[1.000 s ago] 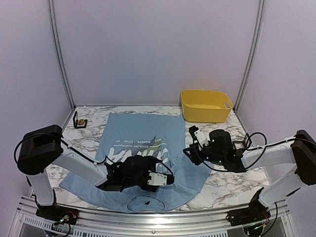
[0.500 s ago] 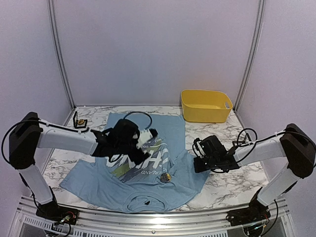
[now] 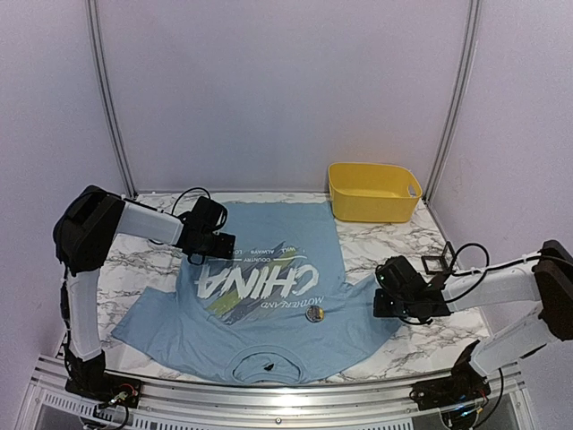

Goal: Pin the brooch onto the clothing

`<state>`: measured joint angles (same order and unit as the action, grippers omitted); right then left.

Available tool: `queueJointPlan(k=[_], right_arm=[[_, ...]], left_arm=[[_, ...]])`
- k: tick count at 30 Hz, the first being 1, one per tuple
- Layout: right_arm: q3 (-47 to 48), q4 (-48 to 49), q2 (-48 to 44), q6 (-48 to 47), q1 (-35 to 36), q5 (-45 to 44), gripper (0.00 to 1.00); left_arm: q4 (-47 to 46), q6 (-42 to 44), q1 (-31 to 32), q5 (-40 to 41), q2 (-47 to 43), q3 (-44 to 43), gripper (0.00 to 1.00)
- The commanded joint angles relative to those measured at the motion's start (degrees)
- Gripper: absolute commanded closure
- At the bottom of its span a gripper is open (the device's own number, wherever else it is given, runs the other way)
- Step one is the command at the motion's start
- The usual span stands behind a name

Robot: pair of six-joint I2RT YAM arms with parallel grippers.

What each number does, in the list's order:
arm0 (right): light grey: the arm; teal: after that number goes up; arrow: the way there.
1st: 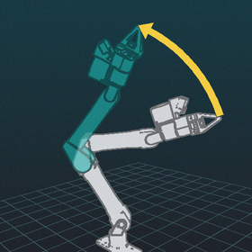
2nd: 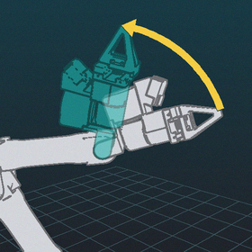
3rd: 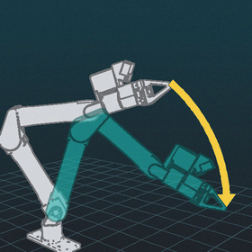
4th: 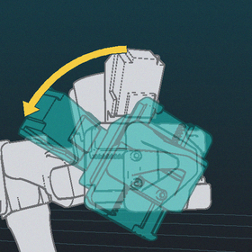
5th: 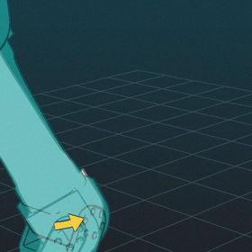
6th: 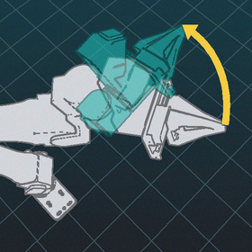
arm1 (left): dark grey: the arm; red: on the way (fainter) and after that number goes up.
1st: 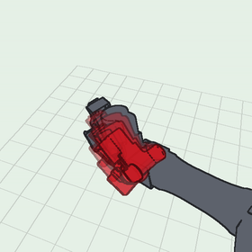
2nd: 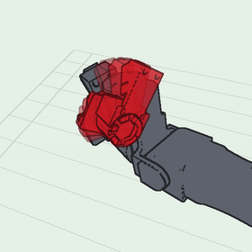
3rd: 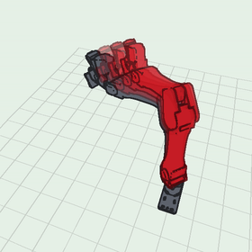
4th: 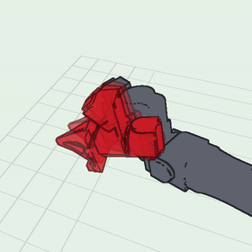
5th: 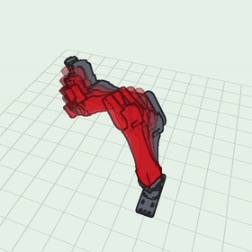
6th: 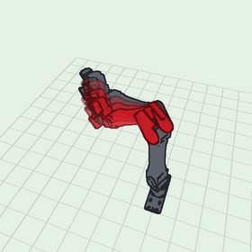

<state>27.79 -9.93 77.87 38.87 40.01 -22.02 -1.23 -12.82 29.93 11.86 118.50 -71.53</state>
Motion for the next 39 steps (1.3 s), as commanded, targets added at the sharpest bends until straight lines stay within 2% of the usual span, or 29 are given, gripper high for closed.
queueJointPlan(k=[1, 7, 10, 14, 19, 28, 34, 37, 39], right_arm=[[-0.03, -8.08, 0.50, 1.90, -0.70, -0.60, 1.00], [12.83, -17.77, 0.13, -3.69, -0.79, 0.11, 1.00], [21.90, -14.73, 3.85, -12.80, -0.75, 5.94, 1.00], [35.63, -9.31, 18.42, -22.41, -1.59, 9.50, 1.00], [57.60, -11.55, 39.47, -25.16, -7.86, 10.42, 1.00], [80.97, -13.23, 61.48, -29.03, -13.03, 16.57, 1.00], [90.90, -16.07, 67.18, -29.20, -15.73, 19.13, 1.00], [92.21, -15.14, 66.12, -31.25, -15.75, 24.08, 1.00], [92.02, -14.16, 64.46, -32.34, -15.60, 27.97, 1.00]], left_arm=[[3.13, -1.39, -0.22, 2.48, 2.24, -2.71, 0.15], [2.79, 1.62, -0.23, 5.31, -0.47, -4.17, 0.14], [2.67, 1.92, -0.44, 4.81, -1.30, -4.53, 0.14], [1.89, 0.34, -0.94, 2.83, -2.08, -4.24, 0.14], [1.76, -0.25, -3.38, -0.92, -4.69, -3.26, 0.13], [1.76, 0.33, -10.00, -1.35, -10.09, -2.57, 0.13], [3.50, 2.61, -15.25, 1.61, -14.50, -3.27, 0.13], [5.50, 8.29, -17.01, 3.13, -16.08, -4.62, 0.07], [10.20, 9.83, -19.41, 4.26, -15.11, -6.75, 0.04]])
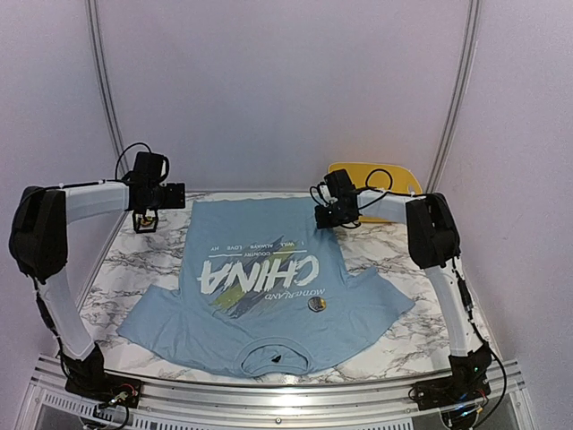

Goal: Pin the brooch onto the clothing

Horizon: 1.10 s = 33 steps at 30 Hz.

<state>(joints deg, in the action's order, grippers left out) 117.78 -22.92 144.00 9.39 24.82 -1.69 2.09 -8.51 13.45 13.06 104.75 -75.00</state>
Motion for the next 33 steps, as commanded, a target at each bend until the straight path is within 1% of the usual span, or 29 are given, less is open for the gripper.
queueJointPlan(k=[1, 3, 5, 8, 10, 15, 17, 18, 22, 25, 27, 29, 32, 33], right_arm=[[1.47, -0.60, -2.88, -3.14, -0.25, 9.04, 0.98], [-0.77, 1.72, -5.84, -3.80, 0.39, 10.89, 0.92], [-3.79, 4.23, -9.48, -4.53, 1.10, 12.23, 0.89], [-7.62, 6.97, -13.08, -5.94, 2.39, 14.69, 0.86], [-9.31, 7.88, -14.38, -7.02, 3.35, 15.09, 0.83], [-10.58, 6.96, -14.83, -8.55, 4.86, 15.97, 0.81], [-11.16, 6.75, -14.87, -8.76, 5.18, 16.02, 0.81], [-11.54, 6.79, -14.98, -8.85, 5.23, 16.02, 0.81], [-12.23, 7.05, -15.16, -9.24, 5.25, 15.79, 0.81], [-12.10, 7.34, -15.16, -9.30, 5.26, 15.97, 0.81], [-11.60, 7.45, -14.99, -9.30, 5.25, 16.25, 0.81], [-10.84, 7.24, -14.70, -9.30, 5.25, 16.20, 0.81], [-9.98, 6.69, -14.56, -10.29, 5.28, 16.27, 0.81], [-9.90, 6.66, -14.59, -10.60, 5.24, 16.33, 0.81]], left_arm=[[9.06, 5.11, -4.73, 2.98, -0.52, -4.25, 0.03], [11.13, 3.62, -8.13, 2.02, 0.60, -4.46, 0.03], [11.29, 3.70, -10.34, 1.85, 1.36, -3.28, 0.03], [12.42, 5.18, -12.01, -0.49, 4.02, -4.14, 0.03], [13.16, 6.14, -12.13, 0.14, 6.14, -5.34, 0.03], [13.84, 7.08, -13.03, 4.24, 11.48, -10.13, 0.04], [14.82, 7.55, -13.02, 5.11, 13.31, -12.29, 0.07], [14.92, 7.55, -14.80, 5.01, 14.05, -13.09, 0.10], [15.15, 7.64, -15.99, 3.60, 15.84, -15.10, 0.30], [15.14, 8.25, -16.05, 2.49, 16.62, -15.69, 0.52], [15.15, 8.25, -16.00, 1.76, 16.73, -15.63, 0.64], [15.21, 8.25, -16.05, 0.73, 16.44, -15.21, 0.78], [15.08, 8.25, -16.01, -0.31, 15.27, -14.22, 0.97], [15.05, 8.21, -16.00, -0.39, 14.80, -13.87, 1.00]])
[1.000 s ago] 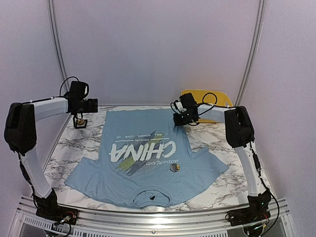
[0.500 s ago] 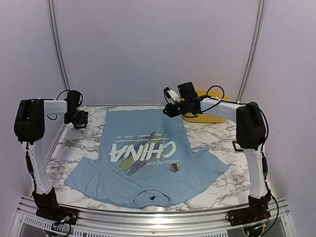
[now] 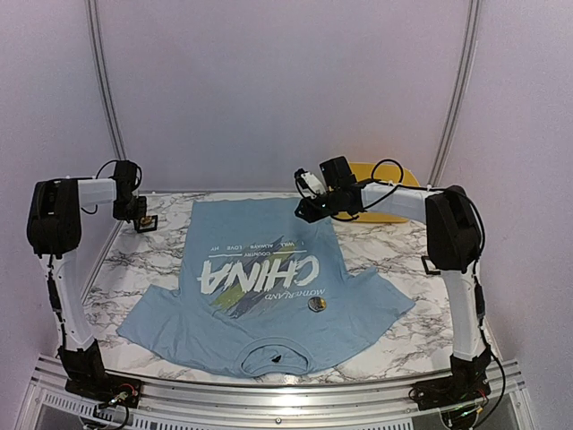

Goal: Pin the brooch onto the clothing

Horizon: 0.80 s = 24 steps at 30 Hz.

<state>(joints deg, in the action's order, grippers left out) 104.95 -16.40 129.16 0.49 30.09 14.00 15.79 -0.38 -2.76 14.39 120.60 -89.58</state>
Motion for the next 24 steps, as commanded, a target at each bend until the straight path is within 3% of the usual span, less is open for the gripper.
queueJointPlan(k=[1, 12, 24], right_arm=[[2.97, 0.10, 0.03, -1.75, -0.01, 0.74, 0.81], [2.14, 0.84, -3.79, 5.97, 0.04, 10.00, 0.81], [-2.79, 4.70, -9.92, 18.59, -0.01, 23.91, 0.71]], left_arm=[[1.35, 0.11, 0.22, -1.77, -1.75, 1.15, 1.00], [1.35, -0.49, 2.30, -10.72, -13.63, 8.25, 1.00], [6.12, 8.90, 22.33, -13.64, -22.73, 9.62, 1.00]])
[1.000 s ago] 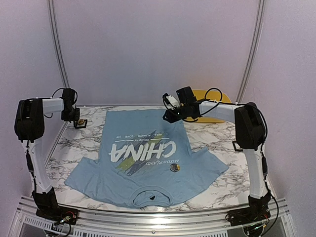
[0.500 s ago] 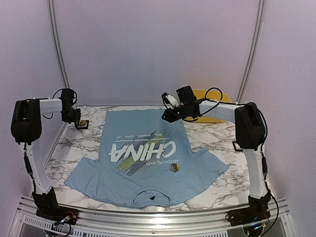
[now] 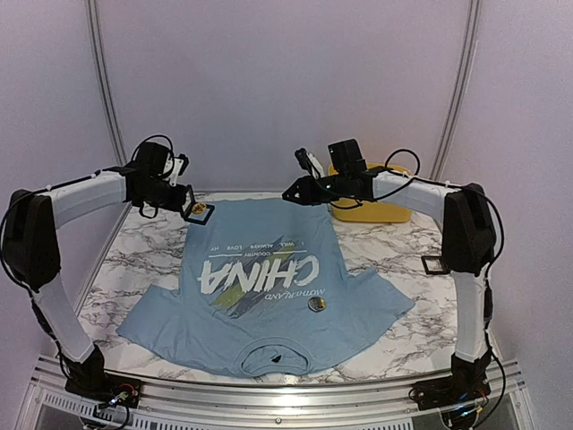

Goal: Pin the brooch onto the clothing

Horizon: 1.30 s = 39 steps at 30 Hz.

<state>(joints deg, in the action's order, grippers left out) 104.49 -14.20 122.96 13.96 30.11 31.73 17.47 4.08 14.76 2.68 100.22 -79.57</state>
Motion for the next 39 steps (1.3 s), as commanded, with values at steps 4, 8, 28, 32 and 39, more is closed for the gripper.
queueJointPlan(k=[4, 8, 28, 32, 39], right_arm=[[-7.74, 3.51, -6.46, 7.18, -0.05, 9.39, 0.69], [-15.31, 7.19, -8.73, 10.47, 0.02, 12.51, 0.69], [-47.53, 31.16, -24.12, -0.93, 7.53, -11.47, 0.53], [-55.26, 47.26, -26.49, -9.22, 12.04, -18.73, 0.41], [-53.81, 55.30, -21.78, -17.58, 14.68, -24.77, 0.33]], left_arm=[[7.48, 8.34, 11.85, -1.69, -2.59, -2.23, 1.00], [8.34, 10.91, 19.00, 0.96, -1.73, -3.40, 1.00], [8.40, 3.14, 31.77, 6.10, 9.98, -13.65, 1.00], [8.41, 2.05, 31.88, 5.31, 9.91, -13.86, 1.00], [8.48, 2.08, 31.93, 4.73, 9.46, -13.68, 1.00]])
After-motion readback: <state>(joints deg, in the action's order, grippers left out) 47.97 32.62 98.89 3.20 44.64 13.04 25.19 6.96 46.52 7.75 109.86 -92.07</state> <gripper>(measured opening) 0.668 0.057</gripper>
